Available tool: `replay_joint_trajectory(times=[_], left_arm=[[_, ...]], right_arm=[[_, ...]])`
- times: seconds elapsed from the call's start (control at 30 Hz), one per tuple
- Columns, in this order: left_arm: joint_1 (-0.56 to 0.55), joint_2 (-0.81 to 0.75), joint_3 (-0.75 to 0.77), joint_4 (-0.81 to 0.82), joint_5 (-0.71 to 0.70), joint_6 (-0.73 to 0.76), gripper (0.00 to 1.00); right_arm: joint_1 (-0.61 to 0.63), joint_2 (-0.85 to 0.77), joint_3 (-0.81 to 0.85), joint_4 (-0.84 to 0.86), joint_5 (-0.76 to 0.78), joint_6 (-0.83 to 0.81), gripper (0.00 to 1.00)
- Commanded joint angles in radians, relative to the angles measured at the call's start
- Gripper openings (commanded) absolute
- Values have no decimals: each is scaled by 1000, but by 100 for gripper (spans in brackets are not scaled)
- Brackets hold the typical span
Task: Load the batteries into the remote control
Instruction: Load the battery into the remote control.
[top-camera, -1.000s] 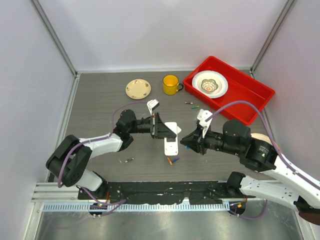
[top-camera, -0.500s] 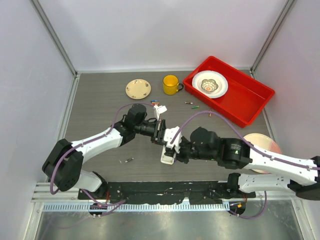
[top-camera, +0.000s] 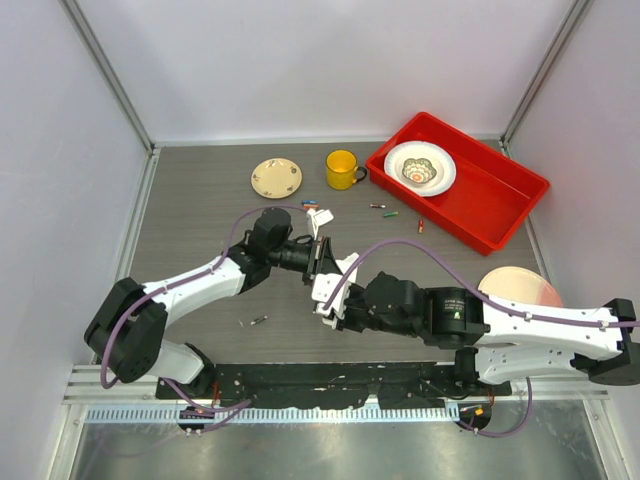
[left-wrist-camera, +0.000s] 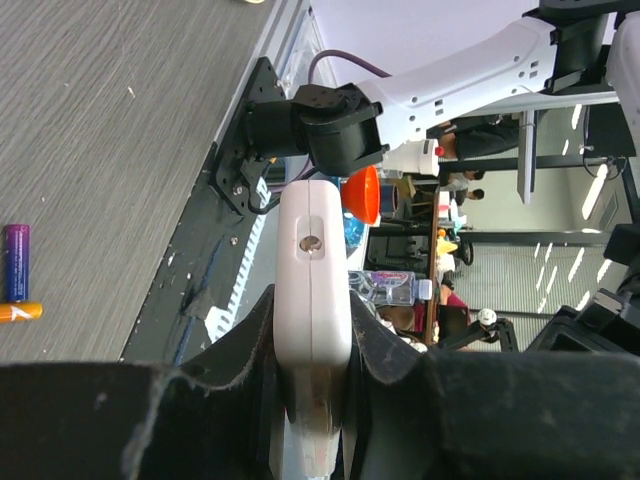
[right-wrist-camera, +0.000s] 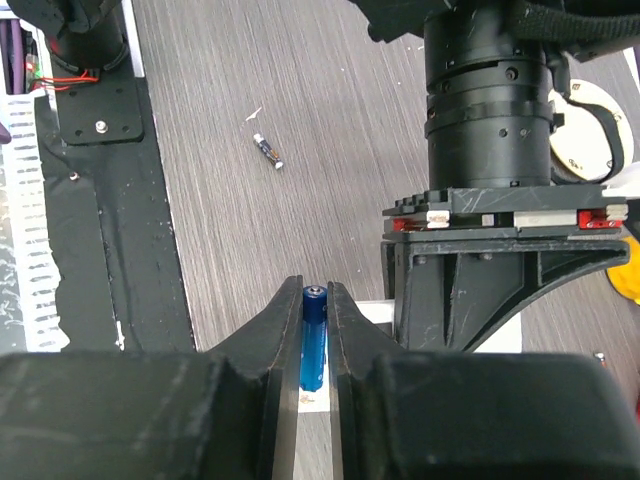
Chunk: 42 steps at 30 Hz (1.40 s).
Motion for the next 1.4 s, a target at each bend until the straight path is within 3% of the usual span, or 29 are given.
replay_joint_trajectory(times=[0.0,1.37], left_arm=[[0,-27,-10,129,17,-62,0],[0,-53,31,254,29,-162,0]], right_arm=[[14,-31,-30,76,42,-9,1],[21,-46,-83,-55,62,7,1]])
